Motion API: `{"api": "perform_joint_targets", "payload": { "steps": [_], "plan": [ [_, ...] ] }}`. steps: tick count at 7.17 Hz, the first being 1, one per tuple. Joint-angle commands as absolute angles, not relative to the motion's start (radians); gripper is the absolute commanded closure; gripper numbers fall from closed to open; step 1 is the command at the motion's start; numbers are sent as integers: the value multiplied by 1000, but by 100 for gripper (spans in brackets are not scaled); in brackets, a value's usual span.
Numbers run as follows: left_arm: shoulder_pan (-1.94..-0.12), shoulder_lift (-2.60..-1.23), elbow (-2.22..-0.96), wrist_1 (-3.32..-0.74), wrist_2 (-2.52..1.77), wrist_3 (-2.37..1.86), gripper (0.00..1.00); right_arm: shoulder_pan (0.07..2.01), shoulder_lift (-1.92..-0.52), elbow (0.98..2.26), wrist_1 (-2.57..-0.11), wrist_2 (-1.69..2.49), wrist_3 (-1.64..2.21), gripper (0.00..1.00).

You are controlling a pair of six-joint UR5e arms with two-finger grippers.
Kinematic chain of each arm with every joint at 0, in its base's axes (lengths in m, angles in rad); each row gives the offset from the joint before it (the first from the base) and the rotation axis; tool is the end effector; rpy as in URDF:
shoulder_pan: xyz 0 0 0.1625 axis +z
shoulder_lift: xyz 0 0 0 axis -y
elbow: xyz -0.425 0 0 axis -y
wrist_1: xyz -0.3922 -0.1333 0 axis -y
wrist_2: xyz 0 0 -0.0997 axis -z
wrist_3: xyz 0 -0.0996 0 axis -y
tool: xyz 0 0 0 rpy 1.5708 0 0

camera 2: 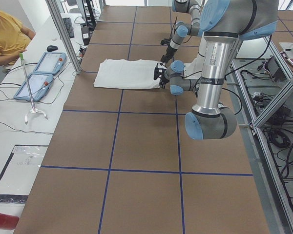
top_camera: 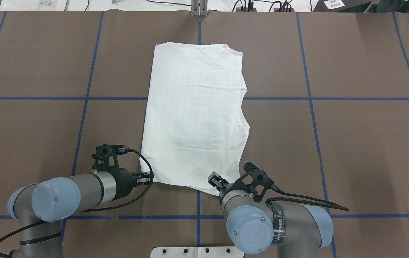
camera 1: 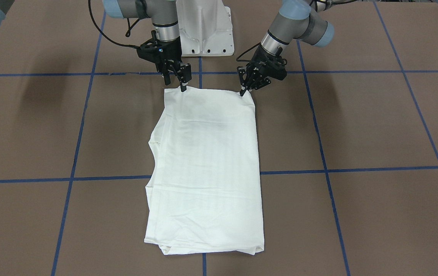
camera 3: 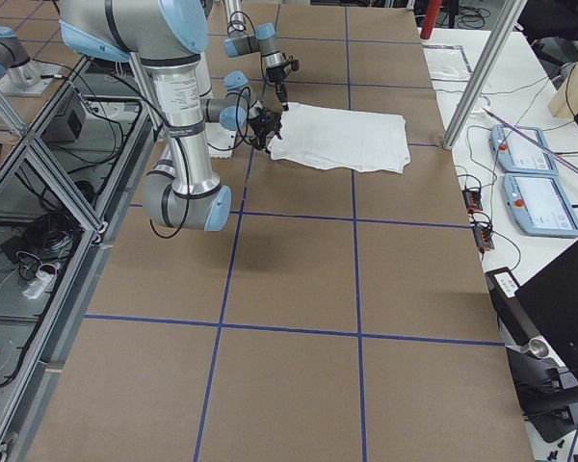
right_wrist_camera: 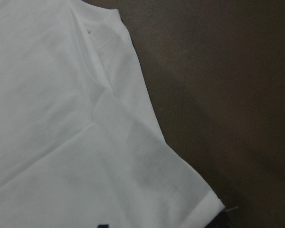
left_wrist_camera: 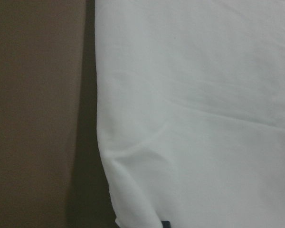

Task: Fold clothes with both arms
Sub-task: 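Grasp the shirt edge nearest the robot with both grippers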

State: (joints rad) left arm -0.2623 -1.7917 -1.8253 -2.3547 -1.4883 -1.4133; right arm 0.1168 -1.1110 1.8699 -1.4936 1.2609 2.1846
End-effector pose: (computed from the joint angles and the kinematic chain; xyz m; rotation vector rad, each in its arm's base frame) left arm 0.5108 -0.2837 0.3332 0.3323 1.2171 -0.1425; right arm -0.5872 -0.2337 0.2631 0.0810 -0.9014 0.8112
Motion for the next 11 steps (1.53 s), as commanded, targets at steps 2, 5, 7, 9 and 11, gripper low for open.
{"api": "perform_joint_targets", "payload": {
  "steps": [2, 5, 7, 9, 11],
  "plan": [
    [-262, -1792, -1827, -2355, -1485, -1414, 100, 109, -1078, 1832, -1497, 1264, 2192, 24],
    [-262, -1792, -1828, -2355, -1485, -1413, 100, 100, -1078, 1832, -1503, 1264, 2194, 26],
    [-262, -1790, -1827, -2355, -1485, -1414, 100, 100, -1072, 1830, -1503, 1264, 2210, 43],
    [-262, -1790, -1827, -2355, -1485, -1413, 100, 100, -1071, 1824, -1505, 1264, 2227, 45],
    [-262, -1792, -1828, -2355, -1485, -1413, 100, 100, -1069, 1822, -1505, 1262, 2229, 46]
  ]
}}
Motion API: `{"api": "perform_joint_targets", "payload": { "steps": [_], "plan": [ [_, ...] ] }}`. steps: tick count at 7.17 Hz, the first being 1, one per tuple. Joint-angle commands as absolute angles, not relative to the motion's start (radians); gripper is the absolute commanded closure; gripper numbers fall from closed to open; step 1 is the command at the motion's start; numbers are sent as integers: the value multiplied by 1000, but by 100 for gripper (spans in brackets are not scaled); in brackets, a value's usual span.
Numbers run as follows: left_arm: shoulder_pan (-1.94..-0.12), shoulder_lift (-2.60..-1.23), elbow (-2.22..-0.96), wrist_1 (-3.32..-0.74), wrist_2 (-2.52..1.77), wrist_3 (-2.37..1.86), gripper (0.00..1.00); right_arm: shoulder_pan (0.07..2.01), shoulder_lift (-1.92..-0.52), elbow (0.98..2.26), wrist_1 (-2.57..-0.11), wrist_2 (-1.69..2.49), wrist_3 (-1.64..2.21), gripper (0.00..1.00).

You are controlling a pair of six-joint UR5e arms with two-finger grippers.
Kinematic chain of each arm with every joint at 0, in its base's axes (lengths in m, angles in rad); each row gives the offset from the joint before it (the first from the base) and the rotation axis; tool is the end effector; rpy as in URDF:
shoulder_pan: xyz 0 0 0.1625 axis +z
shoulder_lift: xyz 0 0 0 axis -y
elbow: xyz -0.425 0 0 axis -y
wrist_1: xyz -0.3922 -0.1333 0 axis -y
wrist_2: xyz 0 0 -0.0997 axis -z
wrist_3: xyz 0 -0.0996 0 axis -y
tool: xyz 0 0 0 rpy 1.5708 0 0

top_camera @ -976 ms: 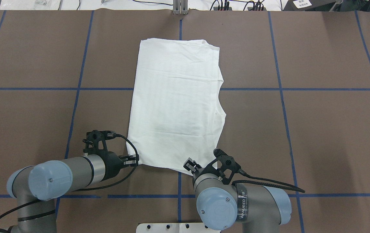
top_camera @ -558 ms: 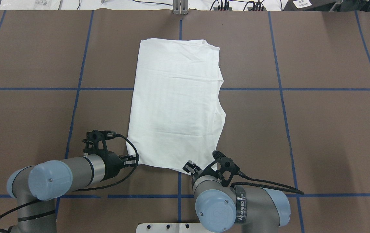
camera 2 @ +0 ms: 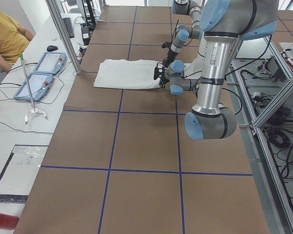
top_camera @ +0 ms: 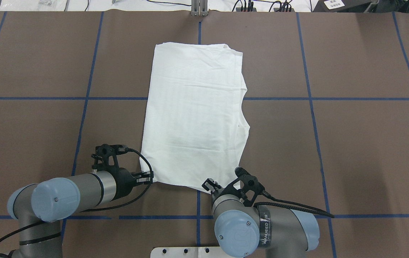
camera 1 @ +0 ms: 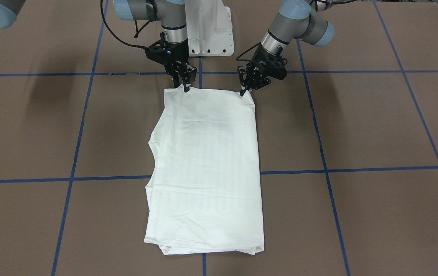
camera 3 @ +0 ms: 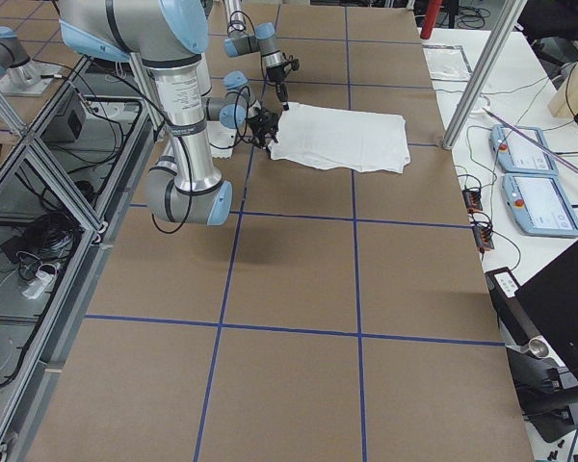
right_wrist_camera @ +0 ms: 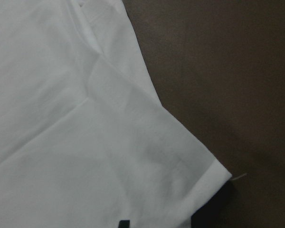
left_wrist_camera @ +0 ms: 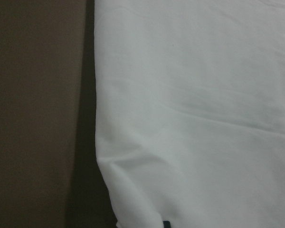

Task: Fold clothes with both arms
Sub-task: 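Grasp the shirt edge nearest the robot with both grippers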

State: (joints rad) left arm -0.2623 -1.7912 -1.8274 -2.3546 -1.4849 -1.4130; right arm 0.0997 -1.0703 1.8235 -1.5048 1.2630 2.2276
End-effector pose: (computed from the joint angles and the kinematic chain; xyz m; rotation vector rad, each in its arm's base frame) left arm 0.5101 -0.2838 0.3325 0.3356 1.2179 -0.1444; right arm -0.6081 -0.2251 0.2591 0.0575 -0.8881 0.8337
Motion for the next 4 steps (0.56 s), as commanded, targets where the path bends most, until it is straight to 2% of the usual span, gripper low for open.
{"api": "perform_joint_targets", "payload": {
  "steps": [1, 2, 4],
  "plan": [
    [-262, -1790, -1829, -2355, -1485, -1413, 100, 100, -1069, 1822, -1505, 1262, 2229, 50],
    [-262, -1790, -1827, -2355, -1485, -1413, 100, 100, -1063, 1824, -1503, 1262, 2233, 60],
    [-262, -1790, -1828, -2355, -1485, -1413, 100, 101, -1062, 1824, -1502, 1258, 2240, 69]
  ]
}}
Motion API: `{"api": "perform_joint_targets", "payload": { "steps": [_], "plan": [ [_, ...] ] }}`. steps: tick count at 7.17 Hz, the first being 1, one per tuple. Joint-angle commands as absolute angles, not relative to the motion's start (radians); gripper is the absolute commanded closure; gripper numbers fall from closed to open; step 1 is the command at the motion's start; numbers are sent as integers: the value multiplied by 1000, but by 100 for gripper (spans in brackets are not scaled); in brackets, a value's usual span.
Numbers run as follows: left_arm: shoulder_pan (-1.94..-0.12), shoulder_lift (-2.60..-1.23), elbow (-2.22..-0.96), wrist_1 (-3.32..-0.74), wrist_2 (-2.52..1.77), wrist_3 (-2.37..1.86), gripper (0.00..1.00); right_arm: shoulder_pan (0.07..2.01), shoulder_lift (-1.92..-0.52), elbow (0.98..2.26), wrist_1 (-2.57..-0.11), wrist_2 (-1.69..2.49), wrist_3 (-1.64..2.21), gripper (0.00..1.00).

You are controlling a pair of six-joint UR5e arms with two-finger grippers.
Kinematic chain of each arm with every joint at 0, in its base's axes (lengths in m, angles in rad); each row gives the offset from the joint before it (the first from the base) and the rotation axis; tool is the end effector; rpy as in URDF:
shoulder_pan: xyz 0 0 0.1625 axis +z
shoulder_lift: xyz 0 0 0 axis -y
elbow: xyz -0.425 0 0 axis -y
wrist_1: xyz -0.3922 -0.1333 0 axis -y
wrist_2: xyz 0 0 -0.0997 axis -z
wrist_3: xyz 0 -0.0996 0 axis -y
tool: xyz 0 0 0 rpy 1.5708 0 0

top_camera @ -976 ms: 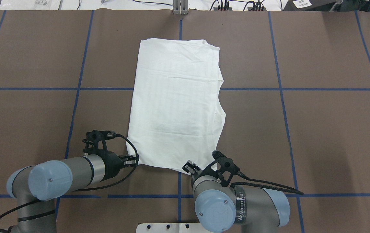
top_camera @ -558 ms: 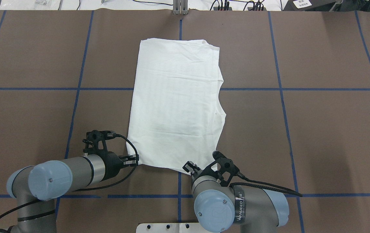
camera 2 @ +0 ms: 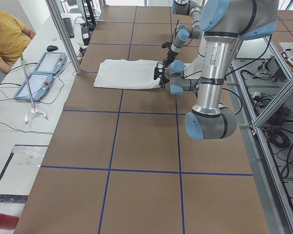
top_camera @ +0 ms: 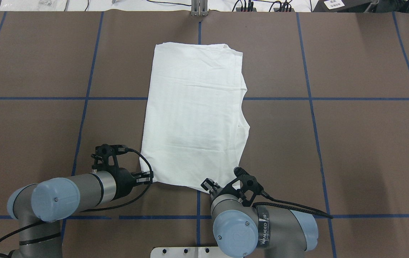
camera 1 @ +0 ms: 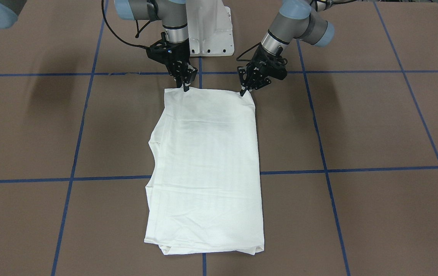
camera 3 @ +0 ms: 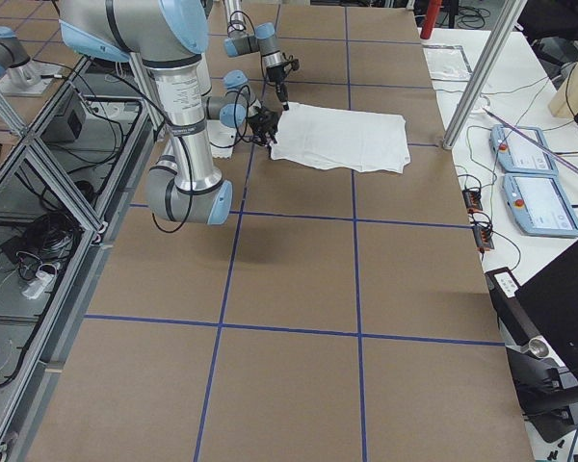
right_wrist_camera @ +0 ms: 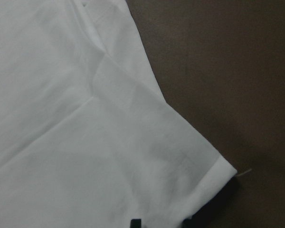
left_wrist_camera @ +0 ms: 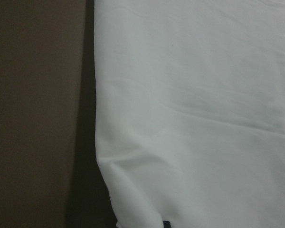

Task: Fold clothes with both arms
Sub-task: 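Grasp the shirt edge nearest the robot with both grippers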

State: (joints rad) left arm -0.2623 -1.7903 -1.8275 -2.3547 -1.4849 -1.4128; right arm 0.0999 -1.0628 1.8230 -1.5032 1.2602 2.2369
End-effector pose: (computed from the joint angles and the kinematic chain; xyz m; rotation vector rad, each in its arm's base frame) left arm 0.5099 -0.2838 0.3329 0.3356 1.2172 -0.1442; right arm -0.6088 -0.2256 0.2543 0.0533 -0.8980 0.8440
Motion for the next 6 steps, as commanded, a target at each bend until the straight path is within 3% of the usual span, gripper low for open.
{"api": "perform_joint_targets", "payload": {
  "steps": [1, 3, 6],
  "plan": [
    [-262, -1790, -1829, -2355, -1485, -1413, 100, 101, -1062, 1822, -1500, 1253, 2259, 83],
    [-264, -1790, -1829, -2355, -1485, -1413, 100, 107, -1014, 1769, -1493, 1253, 2278, 100],
    [-262, -1790, -1829, -2355, -1485, -1413, 100, 135, -1015, 1781, -1500, 1259, 2263, 100]
  ]
}}
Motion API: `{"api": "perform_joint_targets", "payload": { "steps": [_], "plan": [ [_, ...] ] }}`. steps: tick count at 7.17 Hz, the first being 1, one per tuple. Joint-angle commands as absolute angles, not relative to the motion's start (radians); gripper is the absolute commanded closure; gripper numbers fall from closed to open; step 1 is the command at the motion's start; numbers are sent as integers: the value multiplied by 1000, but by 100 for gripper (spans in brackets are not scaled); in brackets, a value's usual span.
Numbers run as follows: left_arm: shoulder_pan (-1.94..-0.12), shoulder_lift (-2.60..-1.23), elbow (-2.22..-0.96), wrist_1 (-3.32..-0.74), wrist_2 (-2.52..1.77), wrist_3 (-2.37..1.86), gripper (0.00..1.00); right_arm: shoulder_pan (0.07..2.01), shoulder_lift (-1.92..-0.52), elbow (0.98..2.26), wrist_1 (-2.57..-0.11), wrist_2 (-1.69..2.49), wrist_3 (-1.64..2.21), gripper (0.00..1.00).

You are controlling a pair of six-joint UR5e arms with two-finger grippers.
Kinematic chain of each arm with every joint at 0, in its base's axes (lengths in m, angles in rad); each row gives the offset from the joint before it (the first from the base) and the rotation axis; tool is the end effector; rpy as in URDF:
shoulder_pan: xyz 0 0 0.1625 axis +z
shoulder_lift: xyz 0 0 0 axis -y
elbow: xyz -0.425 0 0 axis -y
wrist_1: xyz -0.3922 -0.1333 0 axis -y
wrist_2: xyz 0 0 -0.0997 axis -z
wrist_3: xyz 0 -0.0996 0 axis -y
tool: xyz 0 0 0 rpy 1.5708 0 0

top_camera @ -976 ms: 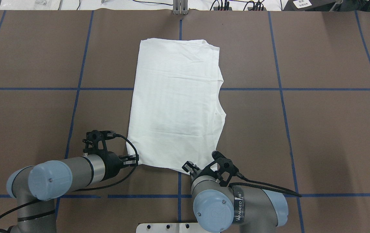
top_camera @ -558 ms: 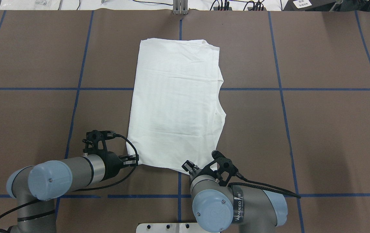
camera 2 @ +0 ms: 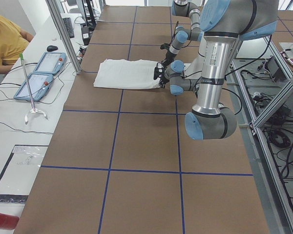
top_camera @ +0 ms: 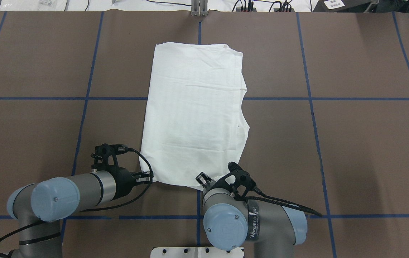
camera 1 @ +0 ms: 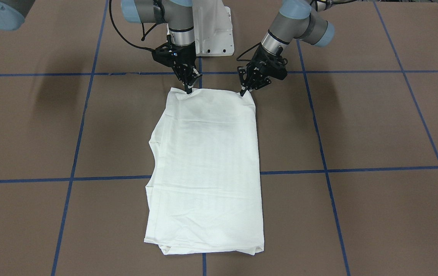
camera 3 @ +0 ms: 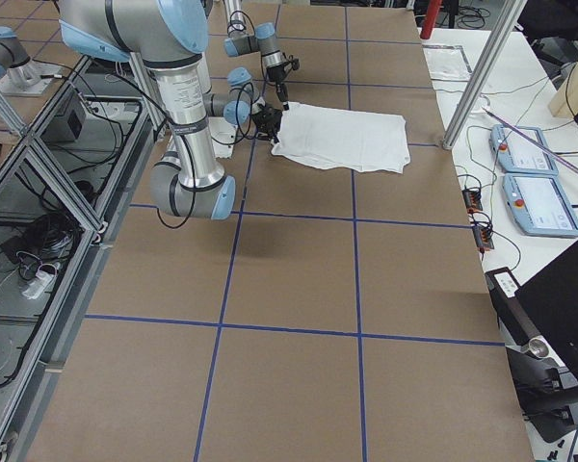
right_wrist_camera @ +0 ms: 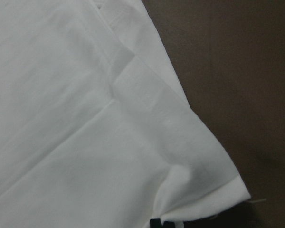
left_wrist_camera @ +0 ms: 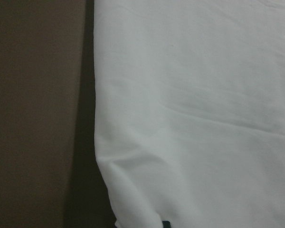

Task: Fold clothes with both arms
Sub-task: 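Grasp the shirt edge nearest the robot with both grippers, then lift the edge with both grippers and fold it farther from the robot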

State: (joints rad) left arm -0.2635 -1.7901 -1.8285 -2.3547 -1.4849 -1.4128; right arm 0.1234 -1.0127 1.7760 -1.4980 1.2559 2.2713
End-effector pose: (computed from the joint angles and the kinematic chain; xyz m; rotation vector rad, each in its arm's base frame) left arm 0.5093 -0.2843 0.3326 0.3365 1.2178 -0.1452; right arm -0.6204 -0.2424 0.2414 0.0499 -0.9114 0.8998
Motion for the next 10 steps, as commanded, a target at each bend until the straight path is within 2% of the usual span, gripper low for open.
{"api": "perform_joint_targets", "payload": {
  "steps": [1, 4, 6, 9, 10],
  "plan": [
    [-264, -1790, -1832, -2355, -1486, -1413, 100, 141, -1022, 1802, -1503, 1262, 2260, 100],
    [-264, -1792, -1919, -2317, -1496, -1408, 100, 147, -1083, 1986, -1645, 1266, 2252, 100],
    [-253, -1787, -2122, -2141, -1499, -1422, 100, 97, -1085, 2124, -1772, 1262, 2256, 100],
    [-158, -1786, -2394, -1878, -1499, -1519, 100, 5, -1071, 2444, -2114, 1261, 2284, 100],
    [-158, -1793, -2436, -1824, -1505, -1519, 100, 27, -1066, 2471, -2138, 1264, 2281, 100]
  ]
}}
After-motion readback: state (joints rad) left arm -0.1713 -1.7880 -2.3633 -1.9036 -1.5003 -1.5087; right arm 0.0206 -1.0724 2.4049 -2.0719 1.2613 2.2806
